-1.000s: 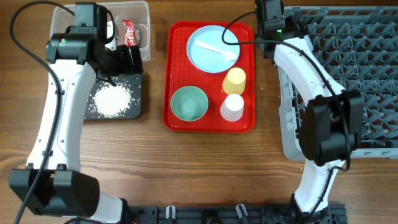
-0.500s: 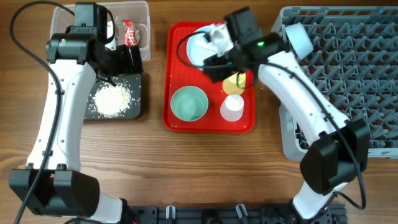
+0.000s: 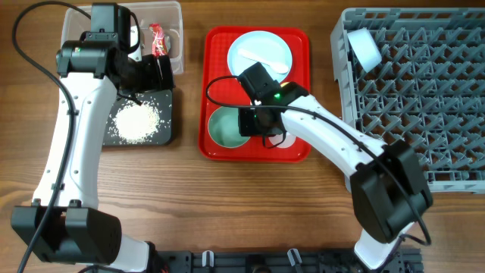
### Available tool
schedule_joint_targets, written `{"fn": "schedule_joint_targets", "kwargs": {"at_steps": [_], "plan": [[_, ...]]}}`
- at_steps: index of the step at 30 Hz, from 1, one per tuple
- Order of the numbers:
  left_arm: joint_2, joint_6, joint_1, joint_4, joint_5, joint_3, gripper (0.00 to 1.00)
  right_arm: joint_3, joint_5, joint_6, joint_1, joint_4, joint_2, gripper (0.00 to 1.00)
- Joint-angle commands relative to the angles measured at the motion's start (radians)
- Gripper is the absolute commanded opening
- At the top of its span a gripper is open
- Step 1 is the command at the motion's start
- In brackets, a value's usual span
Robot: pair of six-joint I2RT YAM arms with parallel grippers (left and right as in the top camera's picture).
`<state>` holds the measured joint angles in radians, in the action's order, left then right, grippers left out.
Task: Sort waste into correct bins and load items into the dishwasher rack
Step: 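Move the right gripper to the green bowl and grasp it, then carry the green bowl to the dish rack and set it in a slot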
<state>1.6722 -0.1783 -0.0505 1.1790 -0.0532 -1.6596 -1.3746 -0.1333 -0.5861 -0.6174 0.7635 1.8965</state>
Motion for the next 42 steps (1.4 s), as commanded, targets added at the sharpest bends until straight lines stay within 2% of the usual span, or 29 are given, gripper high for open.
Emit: {"fn": "schedule_joint_targets", "kwargs": {"at_steps": [1,4,6,11,16,19,20,22,23,28,31,34,37,42], "plan": [[0.011,-0.01,0.004,0.001,-0.005,0.006,1.0,0.009,0.02,-0.071,-0.002,0.008,0.078,0.37],[0.011,-0.01,0.004,0.001,-0.005,0.006,1.0,0.009,0.01,-0.071,0.003,0.007,0.092,0.2],[0.011,-0.01,0.004,0.001,-0.005,0.006,1.0,0.008,0.01,-0.071,0.003,0.005,0.092,0.04],[0.011,-0.01,0.004,0.001,-0.005,0.006,1.0,-0.027,0.053,-0.021,0.015,0.007,0.045,0.04],[0.011,-0.01,0.004,0.001,-0.005,0.006,1.0,-0.175,0.312,0.129,0.045,0.093,-0.129,0.04],[0.011,-0.01,0.004,0.001,-0.005,0.006,1.0,-0.197,0.64,0.247,0.069,0.135,-0.278,0.04],[0.011,-0.01,0.004,0.001,-0.005,0.006,1.0,-0.197,0.872,0.299,0.083,0.156,-0.322,0.04],[0.011,-0.01,0.004,0.001,-0.005,0.006,1.0,-0.193,1.292,0.305,0.133,0.201,-0.336,0.04],[0.011,-0.01,0.004,0.001,-0.005,0.006,1.0,-0.182,1.365,0.334,0.17,0.195,-0.331,0.04],[0.011,-0.01,0.004,0.001,-0.005,0.006,1.0,-0.112,1.305,0.377,0.426,0.178,-0.277,0.04],[0.011,-0.01,0.004,0.001,-0.005,0.006,1.0,-0.104,1.262,0.404,0.531,0.179,-0.24,0.04],[0.011,-0.01,0.004,0.001,-0.005,0.006,1.0,-0.104,1.249,0.411,0.538,0.152,-0.224,0.05],[0.011,-0.01,0.004,0.001,-0.005,0.006,1.0,-0.104,1.149,0.427,0.538,0.148,-0.186,0.04],[0.011,-0.01,0.004,0.001,-0.005,0.006,1.0,-0.104,1.175,0.43,0.538,0.142,-0.084,0.04]]}}
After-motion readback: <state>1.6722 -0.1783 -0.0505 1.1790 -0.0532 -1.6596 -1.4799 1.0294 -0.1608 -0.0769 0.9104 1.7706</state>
